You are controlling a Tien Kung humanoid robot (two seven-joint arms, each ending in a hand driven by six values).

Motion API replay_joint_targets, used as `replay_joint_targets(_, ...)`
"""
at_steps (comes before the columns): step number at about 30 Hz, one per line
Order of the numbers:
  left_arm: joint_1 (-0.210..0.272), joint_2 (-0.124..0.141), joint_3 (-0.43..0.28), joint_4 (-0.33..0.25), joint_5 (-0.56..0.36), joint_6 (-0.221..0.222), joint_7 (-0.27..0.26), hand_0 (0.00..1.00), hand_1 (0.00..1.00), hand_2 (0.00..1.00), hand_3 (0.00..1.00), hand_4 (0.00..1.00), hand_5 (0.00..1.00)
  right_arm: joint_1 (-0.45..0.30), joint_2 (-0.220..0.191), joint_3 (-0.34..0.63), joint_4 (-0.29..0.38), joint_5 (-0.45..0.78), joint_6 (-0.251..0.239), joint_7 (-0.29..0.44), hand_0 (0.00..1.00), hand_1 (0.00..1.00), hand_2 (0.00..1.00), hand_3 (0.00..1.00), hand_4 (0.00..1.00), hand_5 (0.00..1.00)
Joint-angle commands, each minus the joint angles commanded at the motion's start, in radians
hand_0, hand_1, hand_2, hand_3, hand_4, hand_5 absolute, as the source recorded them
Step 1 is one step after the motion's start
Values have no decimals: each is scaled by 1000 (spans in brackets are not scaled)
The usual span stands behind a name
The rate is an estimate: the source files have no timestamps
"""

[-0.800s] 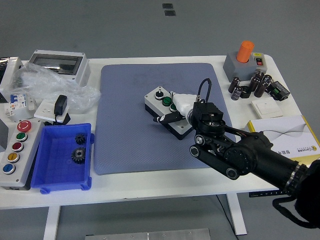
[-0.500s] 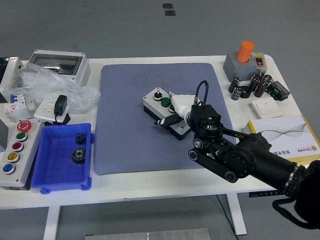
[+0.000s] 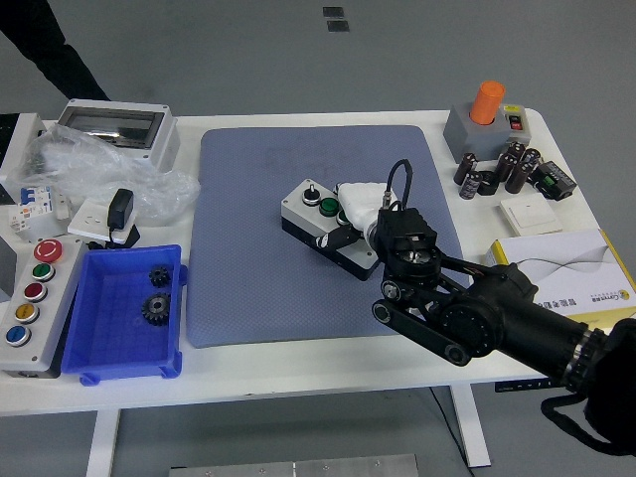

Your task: Pick up the button,place it on the desk,press the button,press the button

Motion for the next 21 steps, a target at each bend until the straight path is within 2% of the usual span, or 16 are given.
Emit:
replay_joint_targets(10,4,-1,-3,0,-1,6,-6,608,644,600,613,593,342,-4,-5,-34,13,-10,-23,0,165,396,388,398,618,307)
replay_joint_targets(11,5,-1,-3,0,-1,6,-7,608,645,602,614,595,358,-4,-9,-38,20,-11,-28,0,162,396,376,374,574,277)
replay_joint_targets(17,4,-2,-2,0,-3,8,-8,608,645,602,614,595,358,5,-41,-70,76,-15,-70,0,162,396,376,374,574,277)
replay_joint_targets(18,4,-2,-2,0,-3,9,-8,605,645,604,615,599,375,10,-51,-80,90,-10,-82,0,210,408,352,306,519,40)
replay_joint_targets(21,5,-2,-1,0,-5,10,-8,605,645,604,615,599,375,26,-80,-113,127,0,-117,6,210,408,352,306,519,40)
